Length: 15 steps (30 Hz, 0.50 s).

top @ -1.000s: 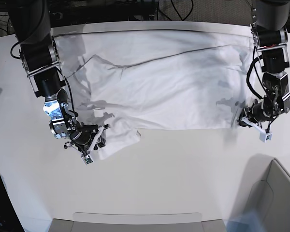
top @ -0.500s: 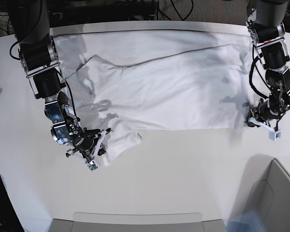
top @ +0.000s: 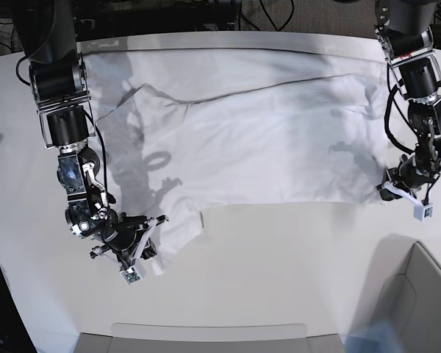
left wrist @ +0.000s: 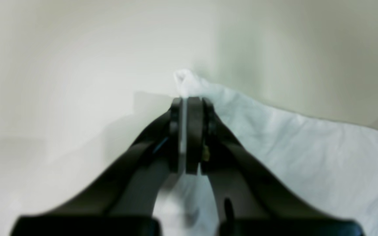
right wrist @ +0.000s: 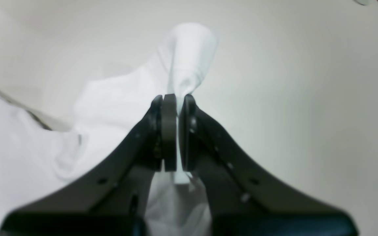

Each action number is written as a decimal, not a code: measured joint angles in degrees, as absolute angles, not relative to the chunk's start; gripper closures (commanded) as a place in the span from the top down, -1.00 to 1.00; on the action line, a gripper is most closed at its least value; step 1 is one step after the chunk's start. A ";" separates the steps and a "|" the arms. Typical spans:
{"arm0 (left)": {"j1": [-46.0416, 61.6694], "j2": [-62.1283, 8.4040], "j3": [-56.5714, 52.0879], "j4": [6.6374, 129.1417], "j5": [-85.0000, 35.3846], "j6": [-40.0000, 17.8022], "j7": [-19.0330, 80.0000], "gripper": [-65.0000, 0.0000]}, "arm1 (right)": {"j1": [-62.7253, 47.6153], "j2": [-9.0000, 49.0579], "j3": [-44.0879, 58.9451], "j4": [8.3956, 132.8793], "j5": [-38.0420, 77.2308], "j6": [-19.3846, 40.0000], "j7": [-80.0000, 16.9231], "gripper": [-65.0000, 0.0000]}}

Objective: Fold the T-shirt properly
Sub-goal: 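Grasp the shirt's side edges with both grippers near the hem, then lift the hem side and fold it over toward the collar with both grippers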

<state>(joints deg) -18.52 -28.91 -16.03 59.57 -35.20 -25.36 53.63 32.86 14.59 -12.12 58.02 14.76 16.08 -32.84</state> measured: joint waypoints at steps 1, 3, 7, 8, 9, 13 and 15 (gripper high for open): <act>-18.26 -28.86 -16.03 59.66 -34.94 -25.36 54.41 -1.00 | 32.23 14.87 -11.57 59.48 14.48 16.27 -34.30 -1.00; -17.80 -28.84 -16.01 59.88 -34.98 -25.34 54.92 -1.00 | 30.39 15.22 -11.42 62.39 14.50 17.61 -36.67 -1.00; -15.16 -28.86 -16.03 62.70 -35.57 -25.39 55.07 -1.00 | 25.87 15.40 -11.70 69.23 14.79 18.48 -40.80 -1.00; -14.13 -28.88 -16.03 63.72 -35.24 -25.39 55.27 -1.00 | 24.91 15.77 -11.79 71.29 14.83 18.87 -41.50 -1.00; -13.15 -28.88 -16.03 64.71 -35.03 -25.34 55.24 -1.00 | 24.14 16.23 -11.79 73.28 14.70 18.83 -42.54 -1.00; -9.89 -28.88 -16.03 68.88 -35.05 -25.34 55.40 -1.00 | 20.58 16.51 -6.44 80.25 14.72 18.87 -46.70 -1.00; -8.51 -28.93 -16.01 70.96 -35.35 -25.36 55.24 -1.00 | 18.72 16.67 -4.10 83.11 14.57 18.87 -48.90 -1.00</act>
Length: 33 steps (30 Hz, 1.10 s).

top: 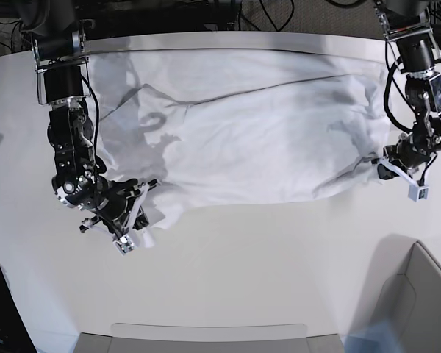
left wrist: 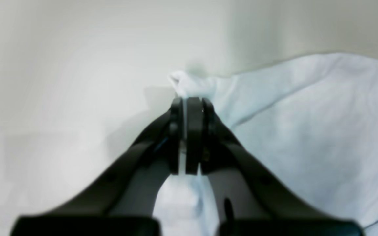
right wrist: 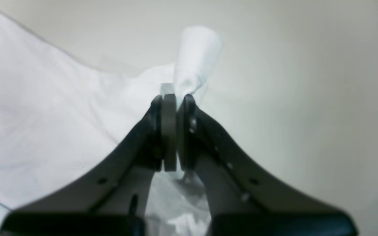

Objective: Fold the T-shirt properly
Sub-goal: 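Lift the hem side and fold it over toward the collar with both grippers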

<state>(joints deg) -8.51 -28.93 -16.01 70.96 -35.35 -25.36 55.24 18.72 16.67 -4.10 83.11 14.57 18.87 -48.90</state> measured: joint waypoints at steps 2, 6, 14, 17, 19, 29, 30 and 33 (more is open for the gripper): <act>-6.74 -29.04 -16.19 72.97 -35.33 -25.36 55.29 -1.00 | 16.45 16.80 -2.72 86.28 14.57 18.87 -49.91 -1.00; -4.36 -28.40 -21.45 75.81 -35.55 -25.41 58.89 -1.00 | 11.55 16.62 -1.02 91.92 15.00 19.14 -51.40 -1.00; -4.12 -27.42 -26.41 83.20 -35.40 -25.39 67.83 -1.00 | 2.02 18.13 4.99 102.78 15.00 23.00 -53.78 -1.00; -2.98 -27.51 -26.52 85.08 -35.44 -25.52 69.30 -1.00 | -0.97 17.56 8.03 106.30 19.51 24.21 -55.96 -1.00; -1.13 -27.46 -26.65 87.31 -35.38 -25.52 69.89 -1.00 | -2.42 17.78 10.85 108.16 21.61 24.43 -58.57 -1.00; 4.80 -27.46 -26.70 90.65 -35.42 -25.54 69.84 -1.00 | -8.62 17.91 18.06 114.87 24.77 24.29 -60.42 -1.00; 5.13 -27.46 -26.70 90.63 -35.42 -25.54 69.84 -1.00 | -9.10 17.93 18.55 115.98 24.93 24.29 -60.38 -1.00; 6.92 -27.40 -27.49 91.68 -35.48 -25.54 69.89 -1.00 | -11.44 17.89 19.57 117.30 25.39 24.29 -60.23 -1.00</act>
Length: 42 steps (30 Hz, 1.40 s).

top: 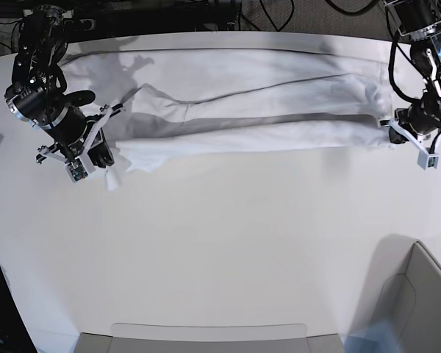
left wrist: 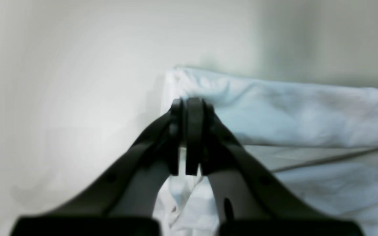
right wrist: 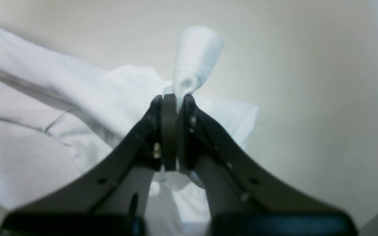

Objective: Fold the T-shirt properly
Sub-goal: 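Lift the hem side and fold it over toward the collar with both grippers, then smooth and regrasp the folded strip ends with both grippers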

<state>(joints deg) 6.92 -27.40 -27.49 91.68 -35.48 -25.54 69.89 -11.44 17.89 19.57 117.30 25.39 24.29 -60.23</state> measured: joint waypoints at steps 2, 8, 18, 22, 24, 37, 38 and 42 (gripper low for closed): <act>8.93 -26.76 -29.93 94.26 -35.66 -25.67 69.87 -1.00 | -13.19 17.89 20.45 117.27 25.23 24.34 -60.40 -1.00; 12.73 -26.09 -31.83 99.90 -35.62 -25.74 72.97 -1.00 | -19.35 17.89 23.99 117.30 31.44 27.73 -60.25 -1.00; 18.41 -25.87 -31.83 100.49 -35.64 -25.76 73.19 -1.00 | -28.88 19.05 26.55 117.27 34.13 27.92 -60.20 -1.00; 19.18 -25.39 -31.59 100.25 -35.59 -25.76 73.01 -1.00 | -29.85 19.03 26.63 117.27 33.69 27.92 -60.12 -1.00; 19.18 -24.58 -31.62 100.25 -35.38 -25.74 71.99 -1.00 | -29.85 18.83 26.61 117.27 33.69 27.92 -60.10 -1.00; 20.12 -24.75 -31.88 101.71 -40.93 -25.71 71.81 -0.47 | -29.78 19.16 26.39 117.27 33.47 27.97 -60.25 -0.20; 20.18 -25.39 -31.88 101.47 -42.61 -25.71 71.81 -0.47 | -29.65 19.16 26.39 117.27 33.54 27.97 -60.23 -0.19; 19.97 -30.00 -31.70 100.47 -48.66 -25.43 71.66 -0.47 | -29.10 19.18 26.39 117.12 33.47 27.97 -60.23 -0.19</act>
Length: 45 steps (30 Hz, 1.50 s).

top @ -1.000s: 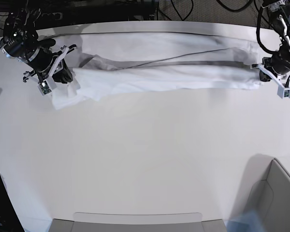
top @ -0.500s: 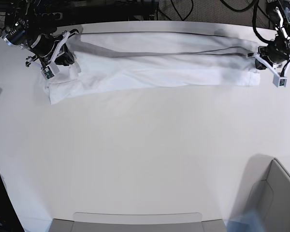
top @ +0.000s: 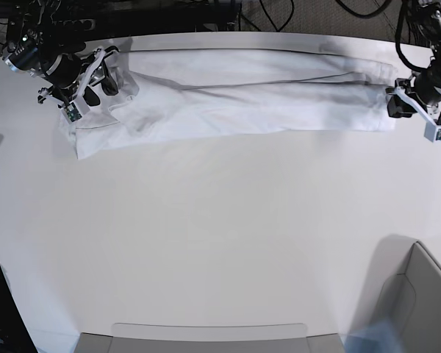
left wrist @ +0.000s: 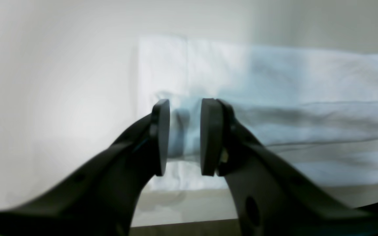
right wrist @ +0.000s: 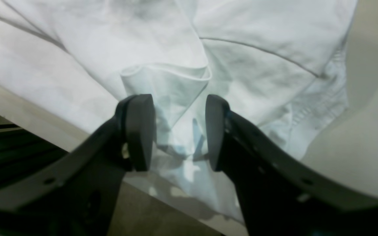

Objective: Fold the T-shirt properly
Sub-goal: 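Smooth and regrasp the folded strip ends with both grippers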

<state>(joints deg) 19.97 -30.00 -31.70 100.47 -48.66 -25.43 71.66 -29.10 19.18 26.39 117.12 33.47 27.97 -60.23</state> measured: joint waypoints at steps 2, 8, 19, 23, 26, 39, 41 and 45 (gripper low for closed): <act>19.92 -31.16 -31.90 98.43 -49.58 -25.32 71.33 -0.47 | -28.86 19.11 26.39 117.05 33.47 27.97 -60.20 -0.19; 18.70 -32.27 -31.62 96.12 -49.39 -25.08 70.63 -0.47 | -28.75 19.16 26.39 117.01 33.52 27.99 -60.23 -0.19; 17.87 -33.67 -25.34 90.37 -44.42 -25.36 68.51 -0.47 | -27.94 22.85 23.22 116.99 33.45 28.08 -60.23 -0.19; 17.61 -34.70 -21.67 82.19 -46.04 -25.39 63.72 -0.47 | -27.88 22.83 23.16 116.99 33.67 28.08 -60.23 -0.19; 16.71 -36.60 -18.35 79.31 -46.59 -26.00 62.11 -0.47 | -27.97 22.83 23.16 116.97 33.67 28.08 -60.25 -0.19; 15.49 -36.67 -10.31 71.22 -48.31 -38.65 56.07 -0.48 | -27.97 22.85 23.11 116.14 33.45 28.08 -60.23 -0.19; 15.11 -36.82 -7.92 71.24 -48.66 -38.94 55.29 -0.48 | -28.05 22.83 23.11 116.14 33.58 28.08 -60.20 -0.19; 14.57 -36.58 -2.15 71.53 -51.57 -40.45 52.34 -0.75 | -28.21 22.85 23.14 116.14 33.47 28.08 -60.16 -0.19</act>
